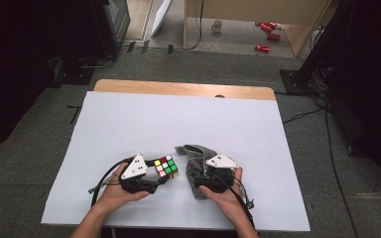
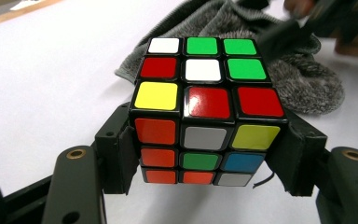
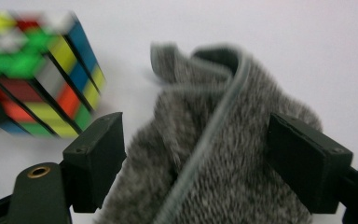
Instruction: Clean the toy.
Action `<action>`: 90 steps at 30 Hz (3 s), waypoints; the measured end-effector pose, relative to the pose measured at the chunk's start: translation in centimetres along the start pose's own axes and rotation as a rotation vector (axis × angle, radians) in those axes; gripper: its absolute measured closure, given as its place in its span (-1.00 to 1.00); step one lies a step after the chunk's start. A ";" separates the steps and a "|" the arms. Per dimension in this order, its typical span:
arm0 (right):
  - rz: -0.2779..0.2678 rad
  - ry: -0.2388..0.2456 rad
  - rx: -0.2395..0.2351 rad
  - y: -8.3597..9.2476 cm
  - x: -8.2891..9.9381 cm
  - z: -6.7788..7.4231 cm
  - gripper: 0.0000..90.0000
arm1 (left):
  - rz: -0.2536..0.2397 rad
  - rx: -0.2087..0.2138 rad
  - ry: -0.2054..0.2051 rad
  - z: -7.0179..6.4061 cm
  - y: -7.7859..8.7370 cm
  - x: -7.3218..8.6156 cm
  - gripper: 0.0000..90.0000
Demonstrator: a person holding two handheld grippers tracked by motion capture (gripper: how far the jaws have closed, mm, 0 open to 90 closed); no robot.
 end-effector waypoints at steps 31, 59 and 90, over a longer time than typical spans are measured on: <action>-0.150 -0.203 -0.179 3.3 -3.8 4.0 0.61 | 0.092 0.011 -0.106 -3.8 -2.4 0.2 -0.24; -0.093 -0.186 0.017 2.0 -0.8 -0.6 0.32 | 0.028 0.045 -0.043 -2.3 -0.5 -0.5 -0.24; -0.156 0.116 -0.211 1.3 -1.3 4.1 0.10 | -0.057 0.055 0.026 -0.7 2.1 -2.0 -0.24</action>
Point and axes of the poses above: each handheld gripper's, and its own axes: y roughly backward along the jaws, x roughly out of its underside, z roughly to its left, the point moved 4 cm from there along -y, roughly forward along the jaws, and after that the axes turned 15 degrees about y, right-handed, at the moved point
